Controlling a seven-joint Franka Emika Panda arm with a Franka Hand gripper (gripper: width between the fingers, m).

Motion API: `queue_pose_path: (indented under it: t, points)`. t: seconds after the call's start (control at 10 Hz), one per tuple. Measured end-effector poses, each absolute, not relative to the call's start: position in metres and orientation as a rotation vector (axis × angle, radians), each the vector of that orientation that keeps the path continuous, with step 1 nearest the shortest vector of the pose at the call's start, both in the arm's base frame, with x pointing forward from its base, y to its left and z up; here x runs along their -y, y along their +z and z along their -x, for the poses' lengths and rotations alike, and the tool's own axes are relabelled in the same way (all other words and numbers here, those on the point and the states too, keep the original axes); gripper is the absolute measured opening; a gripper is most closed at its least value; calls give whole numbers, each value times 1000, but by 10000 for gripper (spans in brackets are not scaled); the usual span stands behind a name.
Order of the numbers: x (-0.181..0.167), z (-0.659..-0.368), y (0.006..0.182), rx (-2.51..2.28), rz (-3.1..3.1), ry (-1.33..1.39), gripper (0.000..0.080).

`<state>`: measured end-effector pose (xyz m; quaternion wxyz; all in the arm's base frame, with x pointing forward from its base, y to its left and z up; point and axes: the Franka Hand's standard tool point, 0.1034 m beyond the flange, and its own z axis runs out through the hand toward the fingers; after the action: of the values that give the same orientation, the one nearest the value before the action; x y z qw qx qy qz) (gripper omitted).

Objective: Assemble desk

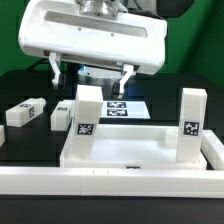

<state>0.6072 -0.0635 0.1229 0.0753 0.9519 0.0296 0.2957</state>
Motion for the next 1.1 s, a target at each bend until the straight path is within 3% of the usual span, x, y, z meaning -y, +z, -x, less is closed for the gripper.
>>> queue_pose_path:
  t: [0.2, 0.5, 0.9, 1.1]
  points:
    - [66, -608, 130, -81, -2864, 880, 649]
    - [66, -612, 158, -72, -2916, 855, 649]
    - [57, -607, 139, -69, -3022, 697, 649]
    - [53, -614, 140, -51, -3117, 526, 649]
